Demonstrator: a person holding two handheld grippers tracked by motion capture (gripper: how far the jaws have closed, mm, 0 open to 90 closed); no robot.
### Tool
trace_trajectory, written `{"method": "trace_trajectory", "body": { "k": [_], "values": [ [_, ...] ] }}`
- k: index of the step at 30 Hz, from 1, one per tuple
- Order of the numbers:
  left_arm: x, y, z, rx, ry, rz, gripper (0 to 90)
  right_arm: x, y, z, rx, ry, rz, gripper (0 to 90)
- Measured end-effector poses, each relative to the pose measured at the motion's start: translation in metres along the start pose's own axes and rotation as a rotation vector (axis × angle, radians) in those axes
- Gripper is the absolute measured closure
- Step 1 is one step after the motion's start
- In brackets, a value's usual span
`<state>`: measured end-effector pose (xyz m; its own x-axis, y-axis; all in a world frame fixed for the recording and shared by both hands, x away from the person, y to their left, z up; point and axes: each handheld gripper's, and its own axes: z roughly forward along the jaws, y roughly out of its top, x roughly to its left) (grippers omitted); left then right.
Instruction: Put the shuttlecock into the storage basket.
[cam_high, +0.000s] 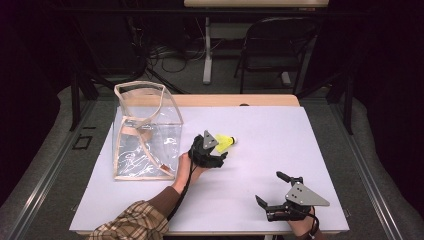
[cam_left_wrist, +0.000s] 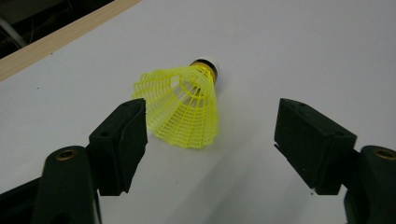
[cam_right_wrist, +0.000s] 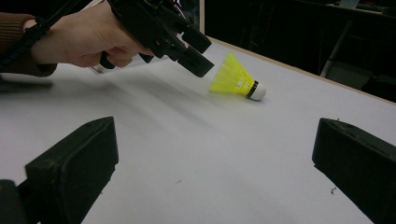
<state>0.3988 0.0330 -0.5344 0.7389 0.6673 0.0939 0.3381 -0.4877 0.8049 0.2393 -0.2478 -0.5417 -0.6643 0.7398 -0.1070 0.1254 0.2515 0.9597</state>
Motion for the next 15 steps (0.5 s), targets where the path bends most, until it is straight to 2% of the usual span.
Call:
{"method": "trace_trajectory", "body": {
  "k": [1,8,15],
  "values": [
    [0.000,0.001,0.001,0.004,0.000,-0.003,30.4,0.000,0.000,0.000,0.000,0.000,0.000,0.0],
    [-0.001,0.004,0.011,0.023,0.003,-0.006,39.5,0.000,0.000,0.000,0.000,0.000,0.000,0.0],
    [0.000,0.004,0.021,0.034,0.011,-0.036,47.4,0.000,0.000,0.000,0.000,0.001,0.000,0.0]
  ]
}}
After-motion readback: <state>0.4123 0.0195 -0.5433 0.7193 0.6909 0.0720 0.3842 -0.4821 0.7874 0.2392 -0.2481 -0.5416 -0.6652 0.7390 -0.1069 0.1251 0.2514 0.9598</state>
